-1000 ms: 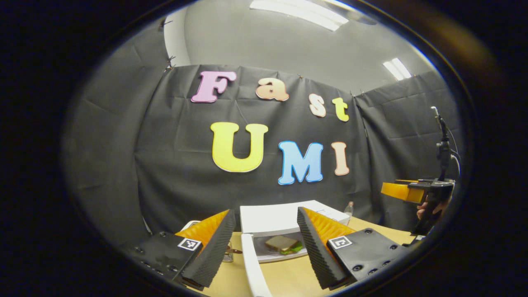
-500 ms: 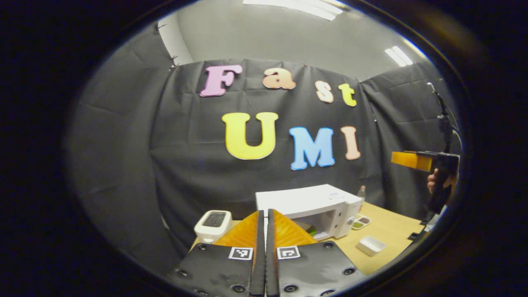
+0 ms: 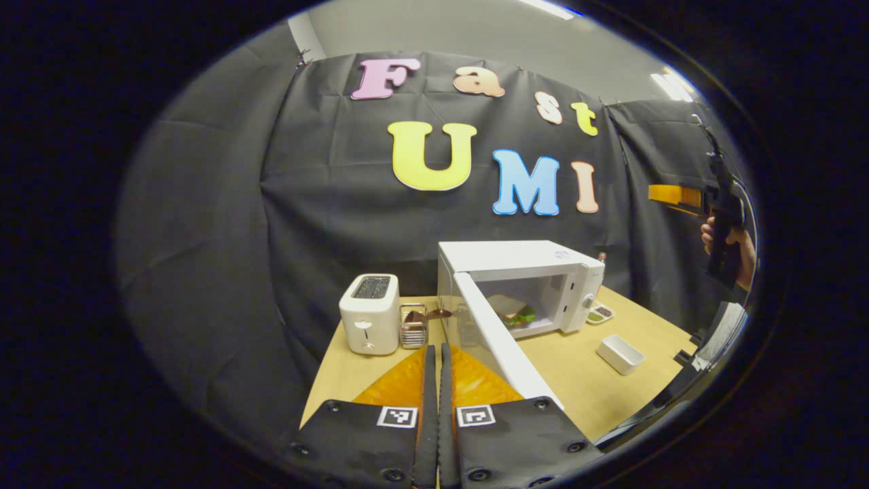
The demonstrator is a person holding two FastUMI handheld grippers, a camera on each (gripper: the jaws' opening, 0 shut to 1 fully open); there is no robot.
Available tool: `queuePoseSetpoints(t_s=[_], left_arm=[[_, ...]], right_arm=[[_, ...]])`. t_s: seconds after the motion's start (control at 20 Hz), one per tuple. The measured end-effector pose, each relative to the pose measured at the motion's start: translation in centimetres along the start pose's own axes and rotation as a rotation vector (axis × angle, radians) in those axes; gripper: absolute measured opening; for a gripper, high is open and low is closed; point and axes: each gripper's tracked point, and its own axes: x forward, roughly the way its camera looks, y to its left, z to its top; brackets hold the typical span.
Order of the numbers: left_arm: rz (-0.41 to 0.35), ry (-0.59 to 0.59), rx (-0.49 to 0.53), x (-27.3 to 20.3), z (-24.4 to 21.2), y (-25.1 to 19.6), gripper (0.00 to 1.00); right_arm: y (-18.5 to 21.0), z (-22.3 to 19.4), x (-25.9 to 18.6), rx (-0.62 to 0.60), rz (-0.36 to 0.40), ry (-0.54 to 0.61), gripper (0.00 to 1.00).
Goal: Open the microwave oven with the left hand, put the food in, and close the microwave oven.
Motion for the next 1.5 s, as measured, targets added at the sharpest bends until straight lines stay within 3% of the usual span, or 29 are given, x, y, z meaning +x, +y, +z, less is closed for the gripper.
queuePoseSetpoints(t_s=[0.3,0.6,1.15,1.5], left_arm=[[-0.138,0.129,0.011,1.2,-6.0,-4.3,0.07],[-0.191,0.132,0.029,2.1,-5.4,-7.8,0.09],[-0.241,0.146,0.025,6.2,-4.1,-18.4,0.09],[-0.277,0.150,0.031,10.5,-3.0,-24.3,0.07]], right_arm=[[-0.7,0.3,-0.3,0.012,-0.028,-0.017,0.88],[-2.6,-0.6,-0.1,-0.020,-0.044,0.006,0.88],[-6.0,-0.3,2.8,-0.033,0.070,-0.006,0.88],[-10.5,-1.7,4.3,-0.027,0.065,0.023,0.88]])
